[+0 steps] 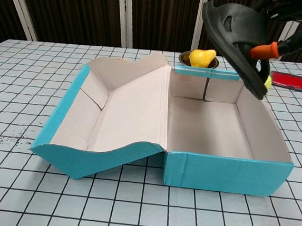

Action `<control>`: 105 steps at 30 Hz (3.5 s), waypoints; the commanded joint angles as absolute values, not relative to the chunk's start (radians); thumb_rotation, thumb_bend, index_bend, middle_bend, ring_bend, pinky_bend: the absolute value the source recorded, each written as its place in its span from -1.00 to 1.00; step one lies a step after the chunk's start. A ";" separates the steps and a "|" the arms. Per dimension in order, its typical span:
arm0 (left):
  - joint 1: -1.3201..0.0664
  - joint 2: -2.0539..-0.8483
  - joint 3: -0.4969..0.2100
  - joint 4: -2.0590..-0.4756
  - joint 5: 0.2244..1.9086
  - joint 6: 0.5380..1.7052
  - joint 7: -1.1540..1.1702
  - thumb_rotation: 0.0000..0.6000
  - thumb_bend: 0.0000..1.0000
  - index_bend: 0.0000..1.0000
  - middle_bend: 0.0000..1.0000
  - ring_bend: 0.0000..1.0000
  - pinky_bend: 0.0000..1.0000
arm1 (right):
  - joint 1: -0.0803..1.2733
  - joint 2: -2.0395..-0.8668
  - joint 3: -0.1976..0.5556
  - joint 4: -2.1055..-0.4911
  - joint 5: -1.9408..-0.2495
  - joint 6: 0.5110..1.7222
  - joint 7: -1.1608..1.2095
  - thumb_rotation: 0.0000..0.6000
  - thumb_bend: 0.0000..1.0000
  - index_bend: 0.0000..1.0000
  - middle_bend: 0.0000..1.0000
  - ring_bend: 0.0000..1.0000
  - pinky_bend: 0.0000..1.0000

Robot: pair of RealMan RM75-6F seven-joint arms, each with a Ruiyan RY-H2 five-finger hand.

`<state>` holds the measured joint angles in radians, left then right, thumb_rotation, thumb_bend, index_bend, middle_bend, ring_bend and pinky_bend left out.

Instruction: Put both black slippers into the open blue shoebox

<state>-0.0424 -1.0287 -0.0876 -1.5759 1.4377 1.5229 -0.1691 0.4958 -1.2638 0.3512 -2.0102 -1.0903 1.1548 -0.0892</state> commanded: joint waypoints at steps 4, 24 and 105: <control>-0.044 -1.027 -0.089 -1.572 1.432 1.515 -0.183 1.00 -0.24 -0.98 -1.00 -1.00 -0.86 | 0.504 -1.308 0.313 -2.027 -1.054 1.222 -0.197 1.00 -0.57 -0.14 -0.05 -0.65 -1.00; -0.045 -1.027 -0.087 -1.579 1.438 1.516 -0.174 1.00 -0.24 -0.98 -1.00 -1.00 -0.86 | 0.468 -1.104 0.272 -2.302 -0.809 1.221 -0.288 1.00 -0.34 -0.05 0.03 -0.60 -1.00; -0.049 -1.027 -0.091 -1.563 1.430 1.504 -0.193 1.00 -0.24 -0.98 -1.00 -1.00 -0.86 | 0.732 -1.392 0.316 -2.057 -0.495 1.191 -0.154 1.00 -0.29 -0.04 0.04 -0.59 -1.00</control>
